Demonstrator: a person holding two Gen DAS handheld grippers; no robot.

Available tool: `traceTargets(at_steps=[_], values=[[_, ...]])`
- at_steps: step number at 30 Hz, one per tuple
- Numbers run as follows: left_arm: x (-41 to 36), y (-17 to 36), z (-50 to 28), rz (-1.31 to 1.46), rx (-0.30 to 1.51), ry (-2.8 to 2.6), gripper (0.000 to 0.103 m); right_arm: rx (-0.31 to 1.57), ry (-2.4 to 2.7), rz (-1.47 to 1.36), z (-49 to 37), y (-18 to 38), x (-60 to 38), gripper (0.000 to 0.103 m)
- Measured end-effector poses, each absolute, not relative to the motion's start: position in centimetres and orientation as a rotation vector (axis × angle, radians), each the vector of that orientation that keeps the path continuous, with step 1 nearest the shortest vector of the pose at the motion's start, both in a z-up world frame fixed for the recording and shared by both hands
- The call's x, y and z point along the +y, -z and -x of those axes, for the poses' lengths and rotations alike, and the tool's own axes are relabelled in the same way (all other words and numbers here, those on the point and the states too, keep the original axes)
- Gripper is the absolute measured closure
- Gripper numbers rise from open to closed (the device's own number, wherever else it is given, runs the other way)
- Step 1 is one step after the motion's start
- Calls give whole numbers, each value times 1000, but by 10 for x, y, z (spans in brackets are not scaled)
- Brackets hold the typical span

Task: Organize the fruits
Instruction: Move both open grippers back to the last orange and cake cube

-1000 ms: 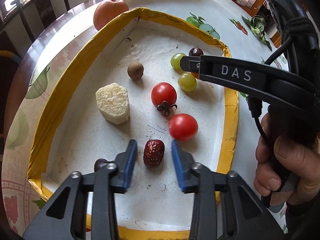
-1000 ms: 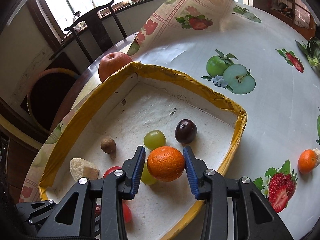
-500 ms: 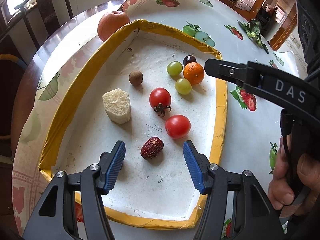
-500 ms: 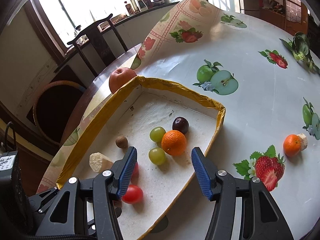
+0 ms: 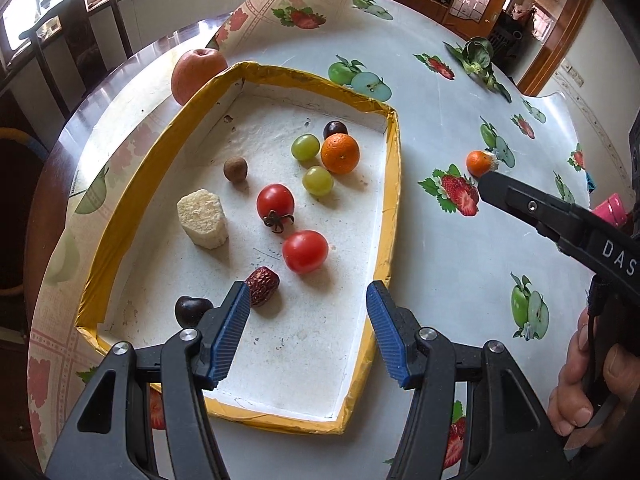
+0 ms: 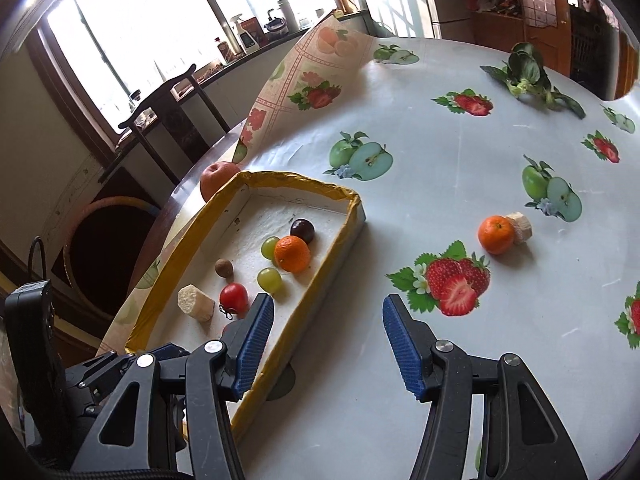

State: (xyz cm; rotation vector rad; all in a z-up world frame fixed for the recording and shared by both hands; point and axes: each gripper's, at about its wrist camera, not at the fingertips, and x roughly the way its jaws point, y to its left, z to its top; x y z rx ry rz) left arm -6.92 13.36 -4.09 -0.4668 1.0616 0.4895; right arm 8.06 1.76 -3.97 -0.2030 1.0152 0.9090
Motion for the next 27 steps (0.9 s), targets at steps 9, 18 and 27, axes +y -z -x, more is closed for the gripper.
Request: traceTargets(at_steps=[9, 18, 27], values=[[113, 35, 57, 445, 1060, -446, 44, 1029, -837, 156, -89, 39, -30, 44], [93, 28, 41, 425, 1064, -391, 44, 1017, -779, 122, -101, 34, -62, 44], [75, 27, 6, 404, 1072, -330, 44, 1004, -730, 105, -120, 36, -79, 44]])
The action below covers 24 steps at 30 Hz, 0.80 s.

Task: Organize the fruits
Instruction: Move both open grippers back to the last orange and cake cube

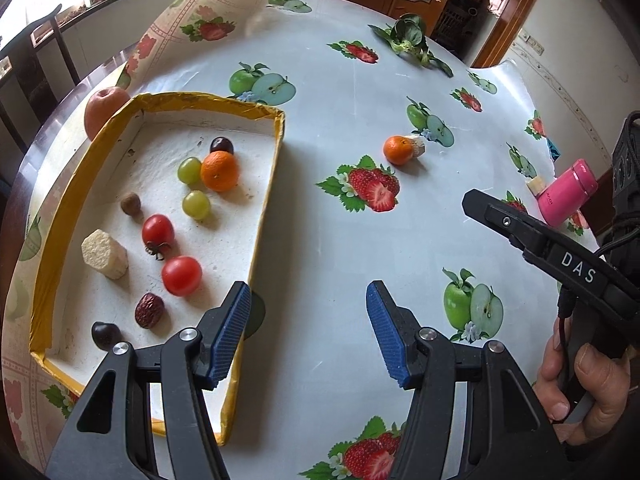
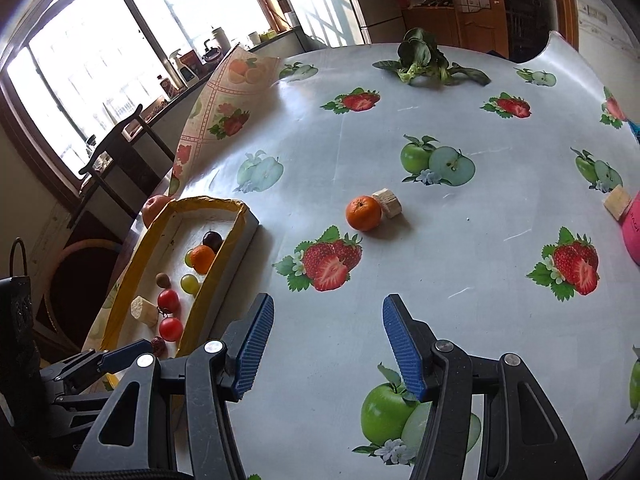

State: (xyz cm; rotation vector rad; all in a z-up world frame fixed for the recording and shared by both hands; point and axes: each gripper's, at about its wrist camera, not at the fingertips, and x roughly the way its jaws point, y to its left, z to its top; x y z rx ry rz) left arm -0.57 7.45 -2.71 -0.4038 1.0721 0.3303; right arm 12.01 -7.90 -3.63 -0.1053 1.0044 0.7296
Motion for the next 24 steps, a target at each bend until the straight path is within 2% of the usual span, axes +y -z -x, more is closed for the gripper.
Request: traceTargets(at_steps=[7, 15, 24], values=[[62, 34, -64, 386, 1070, -260, 44, 993, -674, 78, -151, 37, -90, 45], [63, 69, -147, 417, 1078, -211, 44, 1001, -610, 31, -194, 44, -112, 45], [66, 98, -194, 413, 1078, -188, 44, 1004, -578, -7, -231, 54, -124, 45]])
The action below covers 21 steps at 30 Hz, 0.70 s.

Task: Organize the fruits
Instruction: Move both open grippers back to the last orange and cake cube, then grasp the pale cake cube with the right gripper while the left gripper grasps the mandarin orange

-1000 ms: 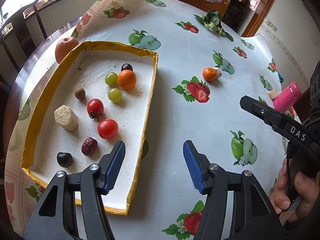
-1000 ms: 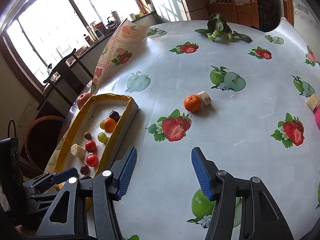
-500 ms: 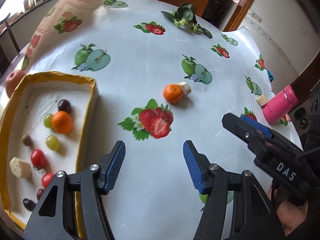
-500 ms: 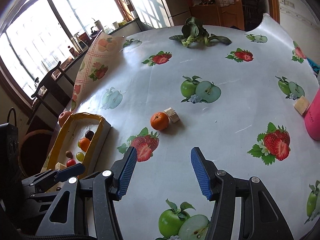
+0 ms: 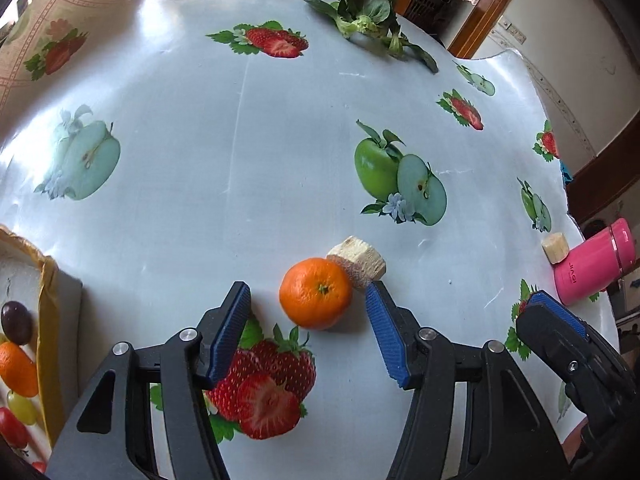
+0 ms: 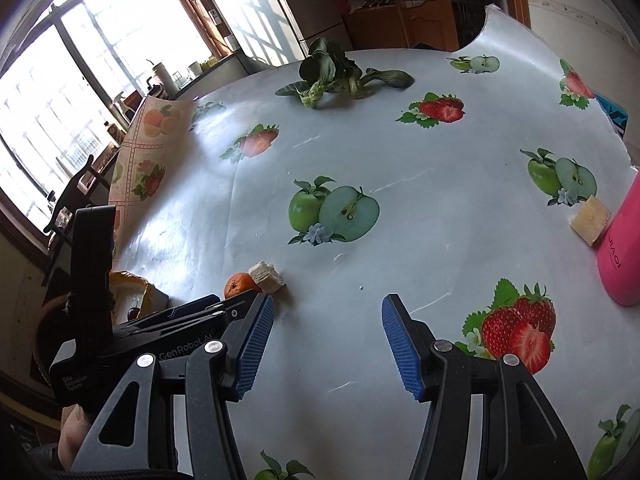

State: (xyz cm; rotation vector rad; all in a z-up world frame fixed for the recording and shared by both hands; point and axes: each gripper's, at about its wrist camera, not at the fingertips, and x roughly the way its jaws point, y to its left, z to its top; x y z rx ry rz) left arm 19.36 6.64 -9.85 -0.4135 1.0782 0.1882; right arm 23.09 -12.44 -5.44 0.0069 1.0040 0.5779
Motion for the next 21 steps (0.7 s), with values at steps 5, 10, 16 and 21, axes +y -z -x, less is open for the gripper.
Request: traceTargets(at_steps=[5, 10, 16, 21], values=[[68, 99, -193, 398, 1077, -160, 70, 1019, -584, -7, -242, 64, -118, 46], [82, 96, -156, 465, 1089, -183, 70, 1023, -648, 21, -245, 74, -91, 50], [84, 89, -117, 522, 1103, -198, 70, 1024, -738, 63, -246, 88, -41, 50], [81, 82, -100, 536, 1105, -194, 70, 1040, -712, 239, -249, 109, -5, 74]])
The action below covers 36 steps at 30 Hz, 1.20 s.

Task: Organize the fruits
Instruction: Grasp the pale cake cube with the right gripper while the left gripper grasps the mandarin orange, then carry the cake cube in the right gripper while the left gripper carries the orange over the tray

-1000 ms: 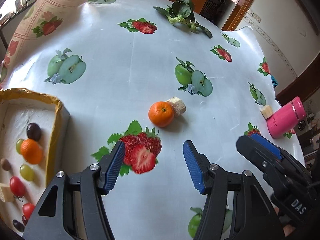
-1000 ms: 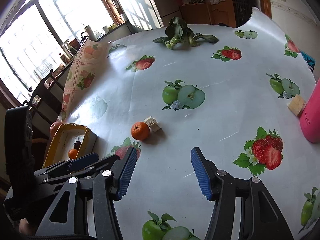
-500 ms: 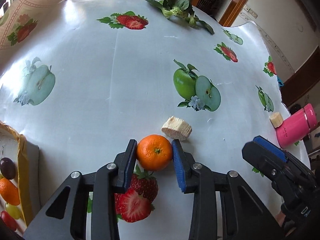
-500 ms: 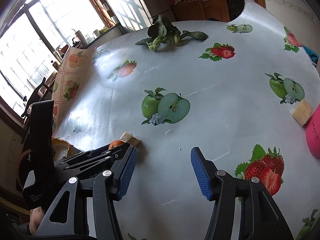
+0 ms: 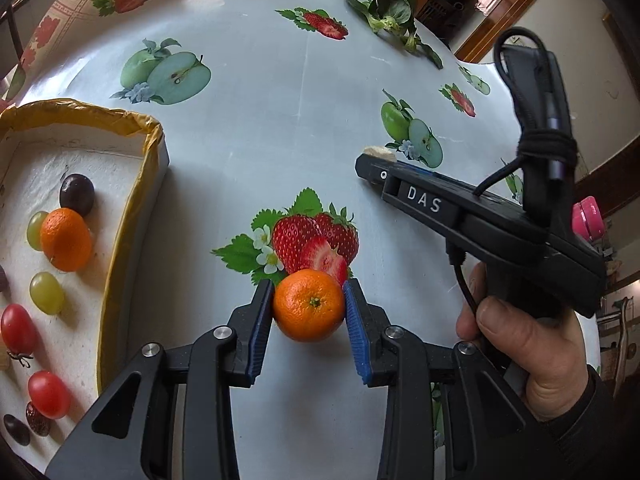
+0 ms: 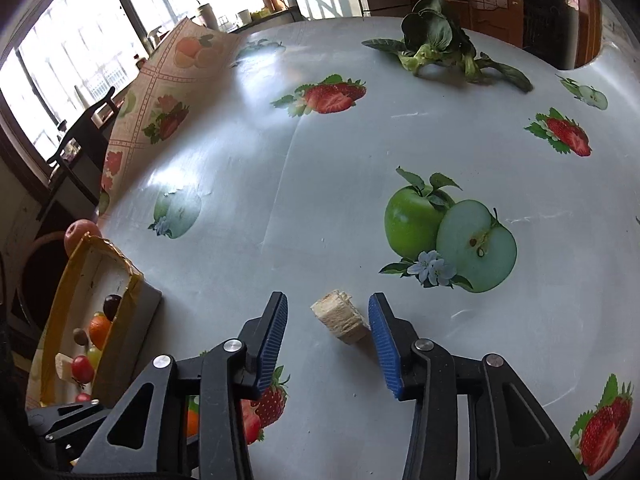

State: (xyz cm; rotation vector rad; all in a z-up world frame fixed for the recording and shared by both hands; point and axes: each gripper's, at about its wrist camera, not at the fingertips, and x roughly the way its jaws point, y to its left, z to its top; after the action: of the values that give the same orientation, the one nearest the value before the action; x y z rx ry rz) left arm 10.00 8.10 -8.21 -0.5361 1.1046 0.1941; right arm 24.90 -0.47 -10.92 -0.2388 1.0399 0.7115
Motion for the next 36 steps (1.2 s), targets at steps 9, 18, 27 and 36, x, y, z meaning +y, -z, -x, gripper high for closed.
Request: traceTargets(at_steps=[9, 18, 27, 36], values=[[86, 54, -76, 520, 1065, -192, 70, 1029, -732, 181, -213, 79, -21, 88], [92, 20, -40, 453, 1021, -256, 70, 1008, -770, 58, -151, 30, -49, 88], [108, 0, 0, 433, 988, -345, 70, 1009, -829, 72, -98, 8, -49, 88], [130, -5, 30, 436, 970, -434, 70, 986, -888, 123, -69, -4, -29, 88]])
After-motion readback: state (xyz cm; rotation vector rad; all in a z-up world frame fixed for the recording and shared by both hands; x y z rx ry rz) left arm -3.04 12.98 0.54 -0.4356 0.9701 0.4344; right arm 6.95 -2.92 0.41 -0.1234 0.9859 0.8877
